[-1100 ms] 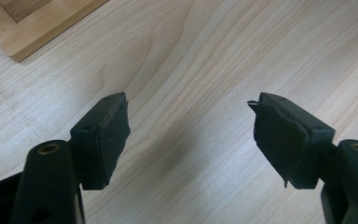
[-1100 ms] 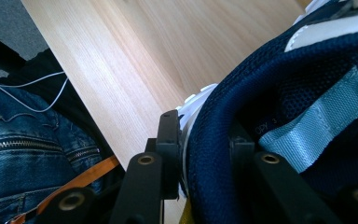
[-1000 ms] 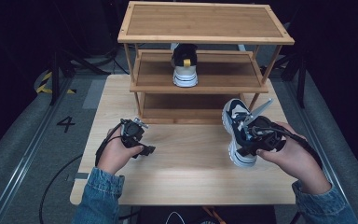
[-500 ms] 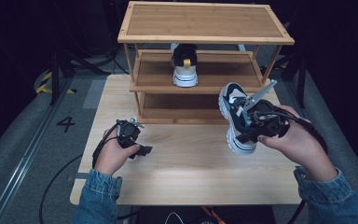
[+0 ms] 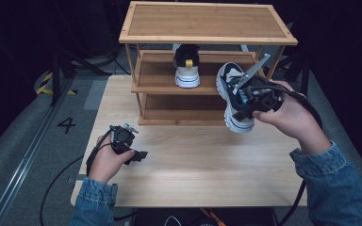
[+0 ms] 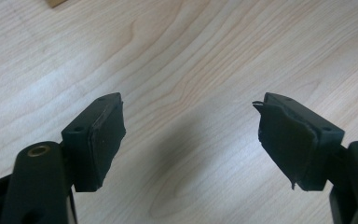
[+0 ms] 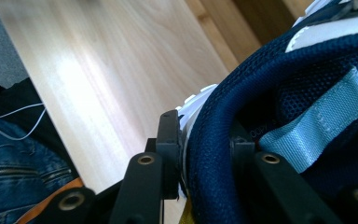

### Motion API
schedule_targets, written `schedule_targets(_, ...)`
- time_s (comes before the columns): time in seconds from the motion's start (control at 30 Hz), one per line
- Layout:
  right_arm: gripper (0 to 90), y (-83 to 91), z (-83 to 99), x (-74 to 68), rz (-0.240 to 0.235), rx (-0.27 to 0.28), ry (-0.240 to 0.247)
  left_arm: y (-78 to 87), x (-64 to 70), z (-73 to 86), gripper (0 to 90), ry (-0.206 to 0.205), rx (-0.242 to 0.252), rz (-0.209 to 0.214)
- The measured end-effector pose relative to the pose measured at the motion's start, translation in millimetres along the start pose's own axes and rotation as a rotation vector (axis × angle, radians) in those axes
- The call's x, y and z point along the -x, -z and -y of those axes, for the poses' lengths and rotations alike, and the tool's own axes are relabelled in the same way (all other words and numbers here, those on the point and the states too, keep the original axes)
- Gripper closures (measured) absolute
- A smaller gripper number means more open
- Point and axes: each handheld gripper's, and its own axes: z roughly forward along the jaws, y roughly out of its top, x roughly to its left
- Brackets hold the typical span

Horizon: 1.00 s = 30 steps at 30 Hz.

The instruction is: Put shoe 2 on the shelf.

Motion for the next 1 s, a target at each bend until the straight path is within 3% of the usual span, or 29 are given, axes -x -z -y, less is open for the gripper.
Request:
schedule_targets(0.1, 73.3, -2.0, -10.4, 8.8, -0.005, -0.002, 0.007, 2.2, -1.4, 4.7, 23.6, 0.002, 0.001, -0.005)
schedule_targets(0.13, 73.3, -4.8, -18.3, 17.8, -0.015, -0.002, 0.007, 3.2, -1.8, 6.7, 23.6, 0.006, 0.000, -0.006)
schedule_targets(0.37, 73.2, -14.8, -38.6, 34.9, 0.003, -0.028, 0.017, 8.2, -4.5, 18.9, 23.6, 0.044, 0.003, -0.020)
schedule_targets(0.63, 73.1, -27.8, -59.7, 55.9, 0.002, -0.047, 0.011, 11.9, -5.5, 25.5, 23.7, 0.059, 0.008, -0.022)
schedule_targets(1.0, 71.7, -37.3, -75.6, 63.5, 0.037, -0.050, 0.055, 7.8, -5.6, 24.0, 23.7, 0.055, 0.000, -0.014)
